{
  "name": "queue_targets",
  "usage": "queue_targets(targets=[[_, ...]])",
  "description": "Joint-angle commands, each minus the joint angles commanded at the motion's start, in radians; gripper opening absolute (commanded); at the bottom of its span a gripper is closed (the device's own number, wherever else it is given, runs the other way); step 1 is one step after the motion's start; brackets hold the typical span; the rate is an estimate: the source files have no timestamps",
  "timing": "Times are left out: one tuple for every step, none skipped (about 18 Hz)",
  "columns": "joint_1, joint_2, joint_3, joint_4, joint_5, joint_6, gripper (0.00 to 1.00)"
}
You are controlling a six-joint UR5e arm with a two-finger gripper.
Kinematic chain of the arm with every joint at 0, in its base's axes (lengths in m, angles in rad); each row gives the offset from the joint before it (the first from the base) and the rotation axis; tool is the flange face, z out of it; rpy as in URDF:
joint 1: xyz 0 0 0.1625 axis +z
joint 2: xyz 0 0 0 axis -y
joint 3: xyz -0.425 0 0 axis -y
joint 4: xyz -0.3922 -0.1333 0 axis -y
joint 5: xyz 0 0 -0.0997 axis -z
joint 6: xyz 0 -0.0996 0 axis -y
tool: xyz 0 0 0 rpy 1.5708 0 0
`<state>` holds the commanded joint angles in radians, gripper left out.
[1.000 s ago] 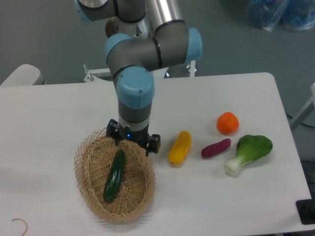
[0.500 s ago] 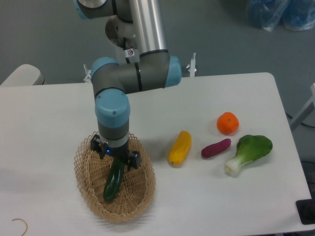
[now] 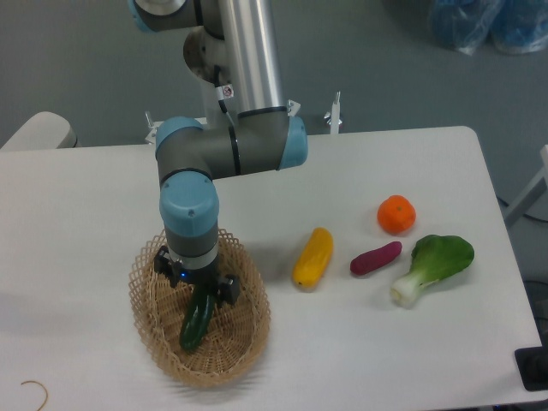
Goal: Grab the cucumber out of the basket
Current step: 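Lower the open gripper onto the green cucumber in the basket, then close the gripper around the green cucumber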
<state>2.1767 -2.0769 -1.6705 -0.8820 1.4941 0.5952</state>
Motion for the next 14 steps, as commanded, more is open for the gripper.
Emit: queue_targets(targets=[[0.0, -0.003, -0.003, 0.0, 0.005, -0.002, 1.0], [0.0, -0.005, -0.005, 0.0, 0.005, -0.003, 1.0], [0.0, -0.005, -0.006, 0.0, 0.005, -0.003, 1.0], [0.0, -0.009, -0.008, 0.0, 0.005, -0.003, 1.0], [0.0, -0.012, -0.008, 0.0, 0.005, -0.003, 1.0], [0.0, -0.014, -0.012, 0.0, 0.005, -0.005, 1.0], [0.0, -0.014, -0.012, -0.003, 0.005, -0.008, 1.0], [0.0, -0.012, -0.012, 0.0, 0.005, -0.012, 1.0], [-0.002, -0.012, -0.014, 0.0, 0.005, -0.017, 1.0], [-0.002, -0.014, -0.018, 0.0, 0.006, -0.024, 1.0], [-0.003, -0.015, -0.018, 0.0, 0.006, -0.029, 1.0], [-0.003, -0.015, -0.018, 0.002, 0.006, -0.029, 1.0], [-0.003, -0.018, -0.017, 0.002, 0.006, -0.029, 0.97], [-0.003, -0.02, -0.017, 0.002, 0.006, -0.031, 0.91]])
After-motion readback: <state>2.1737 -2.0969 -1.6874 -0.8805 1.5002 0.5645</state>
